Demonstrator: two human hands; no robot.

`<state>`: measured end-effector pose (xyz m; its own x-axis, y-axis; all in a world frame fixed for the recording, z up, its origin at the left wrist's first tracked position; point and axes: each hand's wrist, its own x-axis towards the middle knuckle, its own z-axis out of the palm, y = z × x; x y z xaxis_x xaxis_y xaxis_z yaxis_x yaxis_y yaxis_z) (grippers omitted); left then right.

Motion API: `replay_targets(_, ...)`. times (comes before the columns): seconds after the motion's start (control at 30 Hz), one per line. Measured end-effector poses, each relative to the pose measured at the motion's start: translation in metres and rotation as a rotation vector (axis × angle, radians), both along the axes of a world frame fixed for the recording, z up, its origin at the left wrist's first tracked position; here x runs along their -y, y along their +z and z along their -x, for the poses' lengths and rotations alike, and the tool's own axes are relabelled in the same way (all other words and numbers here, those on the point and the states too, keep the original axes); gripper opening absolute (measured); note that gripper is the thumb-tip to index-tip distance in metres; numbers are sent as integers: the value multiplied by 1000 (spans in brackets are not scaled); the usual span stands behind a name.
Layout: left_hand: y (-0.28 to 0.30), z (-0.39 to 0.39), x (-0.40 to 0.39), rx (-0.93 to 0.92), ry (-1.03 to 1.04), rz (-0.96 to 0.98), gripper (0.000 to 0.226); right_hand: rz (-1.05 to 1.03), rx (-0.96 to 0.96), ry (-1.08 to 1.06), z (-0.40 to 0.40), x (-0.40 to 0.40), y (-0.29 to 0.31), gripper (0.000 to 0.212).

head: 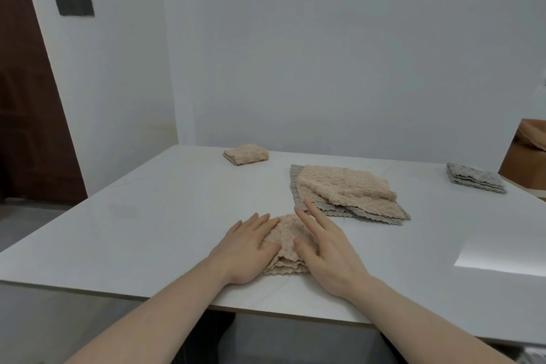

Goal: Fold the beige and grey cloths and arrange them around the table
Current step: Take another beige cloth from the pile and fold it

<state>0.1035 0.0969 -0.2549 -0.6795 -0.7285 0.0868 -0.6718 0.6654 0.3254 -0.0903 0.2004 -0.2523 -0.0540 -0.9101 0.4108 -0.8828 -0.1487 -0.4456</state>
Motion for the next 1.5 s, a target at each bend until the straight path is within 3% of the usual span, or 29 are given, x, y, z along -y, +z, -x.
replay_targets(0.13, -1, -1, 1, 19, 4, 7, 64, -138, 245, -33, 2, 4, 1, 60)
replay_targets(0.3, -1, 1, 0, 29, 19, 2, 64, -320, -59, -23, -6, 2, 0, 60)
replay_targets(0.63, 2, 3, -8, 73, 212, -31, 69, -425, -160, -83, -12, 0, 2, 65)
replay_targets(0.93, 0, 2, -23, 20, 416, 1, 71, -417, -149, -210, -23, -11, 2, 67)
replay_targets(1.13, 0, -2, -22, -115, 461, 8, 69, -333, -55, -264, -25, -16, 3, 69)
replay_targets(1.27, 0, -4, -23, -163, 445, 8, 49, -306, 2, -216, -23, -18, 3, 66)
replay_targets(1.5, -5, -10, -15, -229, 384, -91, 48, -345, 26, -187, -17, -15, 0, 56)
